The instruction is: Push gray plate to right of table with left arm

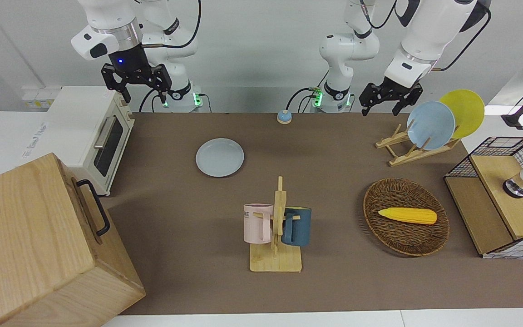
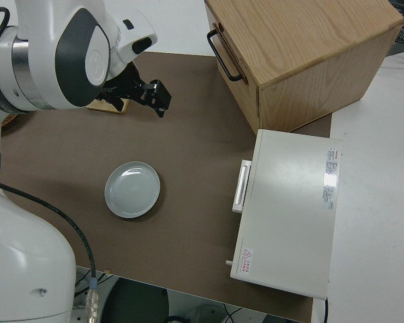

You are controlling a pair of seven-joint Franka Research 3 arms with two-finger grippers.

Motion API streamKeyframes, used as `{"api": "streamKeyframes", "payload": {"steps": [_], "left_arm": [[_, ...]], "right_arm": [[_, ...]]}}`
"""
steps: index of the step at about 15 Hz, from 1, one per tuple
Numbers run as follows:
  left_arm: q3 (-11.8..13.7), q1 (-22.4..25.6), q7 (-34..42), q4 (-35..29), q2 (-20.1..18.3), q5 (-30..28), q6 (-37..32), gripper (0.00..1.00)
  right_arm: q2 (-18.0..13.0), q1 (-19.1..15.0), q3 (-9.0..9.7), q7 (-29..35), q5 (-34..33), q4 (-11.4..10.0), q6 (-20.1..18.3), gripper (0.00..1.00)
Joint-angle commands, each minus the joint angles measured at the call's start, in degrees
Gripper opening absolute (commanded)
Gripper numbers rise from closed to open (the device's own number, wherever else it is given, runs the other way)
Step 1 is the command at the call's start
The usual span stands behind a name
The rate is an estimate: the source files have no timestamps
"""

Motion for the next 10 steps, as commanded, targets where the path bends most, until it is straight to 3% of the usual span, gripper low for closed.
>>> {"api": "streamKeyframes", "payload": {"steps": [1,10], "left_arm": [[0.00,1.17,1.03,2.47,0.59,2.70,-1.79,1.00],[1.06,2.05,1.03,2.91,0.68,2.61,-1.97,1.00]], "right_arm": [[0.33,0.33,-0.27,-0.10,-0.02,0.57,-0.65,0.996],[0.33,0.33,-0.27,-0.10,-0.02,0.57,-0.65,0.996]]}}
